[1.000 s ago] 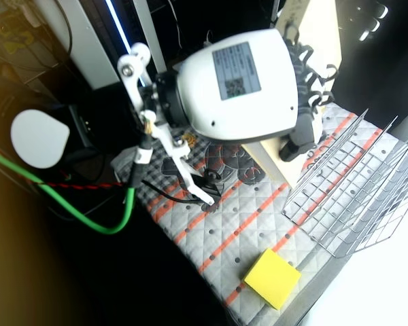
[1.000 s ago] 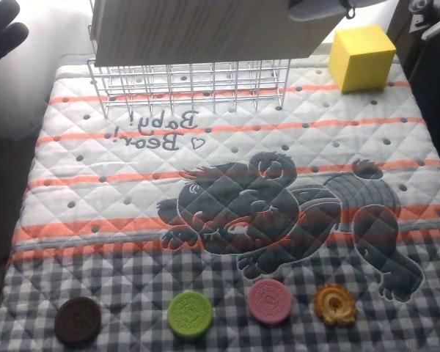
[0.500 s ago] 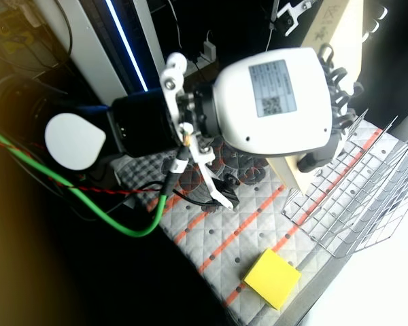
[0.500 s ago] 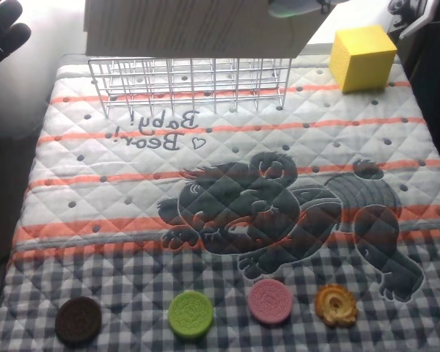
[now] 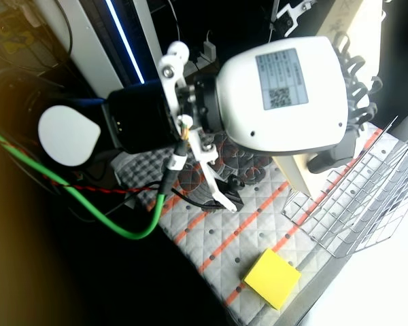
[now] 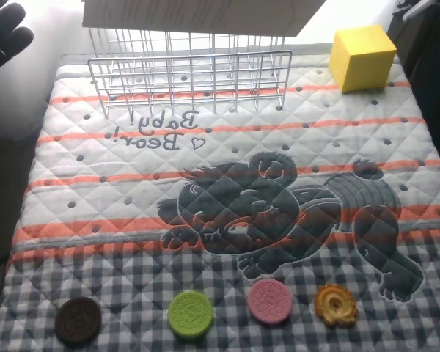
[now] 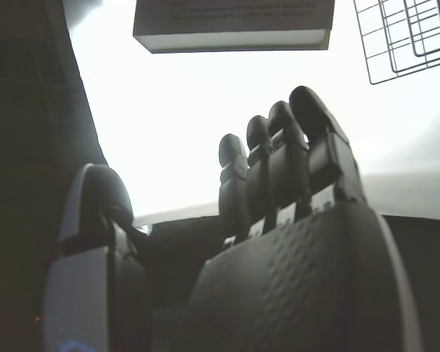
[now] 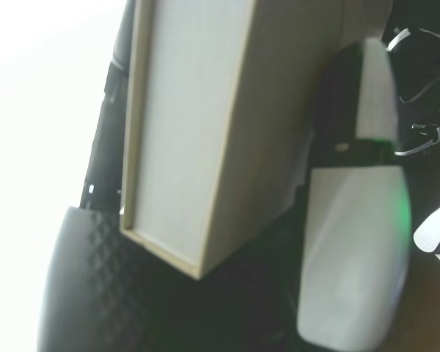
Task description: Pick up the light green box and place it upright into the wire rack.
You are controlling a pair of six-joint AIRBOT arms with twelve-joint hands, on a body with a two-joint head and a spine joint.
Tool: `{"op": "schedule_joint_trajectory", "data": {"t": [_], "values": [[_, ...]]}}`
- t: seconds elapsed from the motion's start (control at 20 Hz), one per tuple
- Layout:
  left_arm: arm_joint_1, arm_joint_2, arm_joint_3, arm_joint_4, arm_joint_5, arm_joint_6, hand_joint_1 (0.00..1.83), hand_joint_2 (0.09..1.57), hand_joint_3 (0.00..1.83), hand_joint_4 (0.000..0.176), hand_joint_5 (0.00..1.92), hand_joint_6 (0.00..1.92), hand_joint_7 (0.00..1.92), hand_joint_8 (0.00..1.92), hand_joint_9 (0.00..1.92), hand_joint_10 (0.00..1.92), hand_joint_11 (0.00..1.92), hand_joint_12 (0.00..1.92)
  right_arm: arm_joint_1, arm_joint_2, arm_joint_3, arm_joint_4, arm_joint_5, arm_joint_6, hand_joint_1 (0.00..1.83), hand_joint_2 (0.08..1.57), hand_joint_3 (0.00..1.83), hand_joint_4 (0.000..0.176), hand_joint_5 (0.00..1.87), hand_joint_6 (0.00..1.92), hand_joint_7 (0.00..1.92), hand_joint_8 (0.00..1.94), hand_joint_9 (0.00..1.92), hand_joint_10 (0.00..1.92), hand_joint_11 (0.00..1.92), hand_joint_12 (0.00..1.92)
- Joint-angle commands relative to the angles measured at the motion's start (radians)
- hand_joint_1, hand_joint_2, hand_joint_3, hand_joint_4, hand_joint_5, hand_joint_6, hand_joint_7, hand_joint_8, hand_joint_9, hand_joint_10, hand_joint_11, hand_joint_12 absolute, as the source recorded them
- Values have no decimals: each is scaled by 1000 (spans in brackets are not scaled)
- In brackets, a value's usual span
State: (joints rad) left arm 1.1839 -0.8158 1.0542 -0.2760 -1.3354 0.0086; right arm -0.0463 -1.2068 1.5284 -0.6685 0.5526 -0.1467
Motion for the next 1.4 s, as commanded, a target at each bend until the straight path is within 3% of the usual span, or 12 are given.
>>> {"op": "schedule_joint_trajectory", "data": {"t": [0.0,0.2,0.25,0.55,0.7,0.95,1.1,1.35], "values": [[-11,-2,5,-13,-116,-9,755,983,0,46,404,0,310,0,276,0,0,752,21,5,4,56,92,4,1227,1136,1,0,841,1208,1053,888,1477,0,1362,646],[-12,-2,5,-12,-116,-9,762,983,1,52,403,0,308,0,267,1,0,721,19,0,14,71,86,4,1247,1108,0,0,881,1081,1131,817,1479,2,1254,728],[-12,-1,5,-11,-116,-9,757,985,1,44,407,1,314,1,276,3,0,747,15,-3,17,77,84,4,1258,1095,0,0,908,1016,1168,772,1463,2,1198,715],[-14,-2,7,-9,-114,-9,761,983,0,44,410,1,309,0,273,0,0,743,-18,-37,59,120,58,4,1252,1094,1,0,907,1042,1166,750,1467,3,1349,423],[-16,-2,7,-7,-114,-9,763,979,0,45,412,1,315,1,280,1,0,760,-33,-52,73,130,47,4,1282,1069,0,0,937,942,1258,632,1537,11,1415,428],[-16,-3,8,-7,-115,-9,768,975,0,62,406,1,311,0,275,4,0,729,-55,-73,93,149,35,4,1287,1057,0,0,978,864,1273,617,1538,2,1442,461],[-17,-4,8,-6,-115,-9,777,974,0,45,412,2,323,2,286,4,0,771,-67,-88,104,159,34,4,1289,1049,0,0,993,851,1299,560,1573,10,1443,527],[-19,-4,9,-5,-115,-9,762,979,0,43,413,0,323,1,286,1,0,795,-77,-107,115,160,28,4,1266,1069,1,0,969,932,1221,664,1549,2,1478,489]]}}
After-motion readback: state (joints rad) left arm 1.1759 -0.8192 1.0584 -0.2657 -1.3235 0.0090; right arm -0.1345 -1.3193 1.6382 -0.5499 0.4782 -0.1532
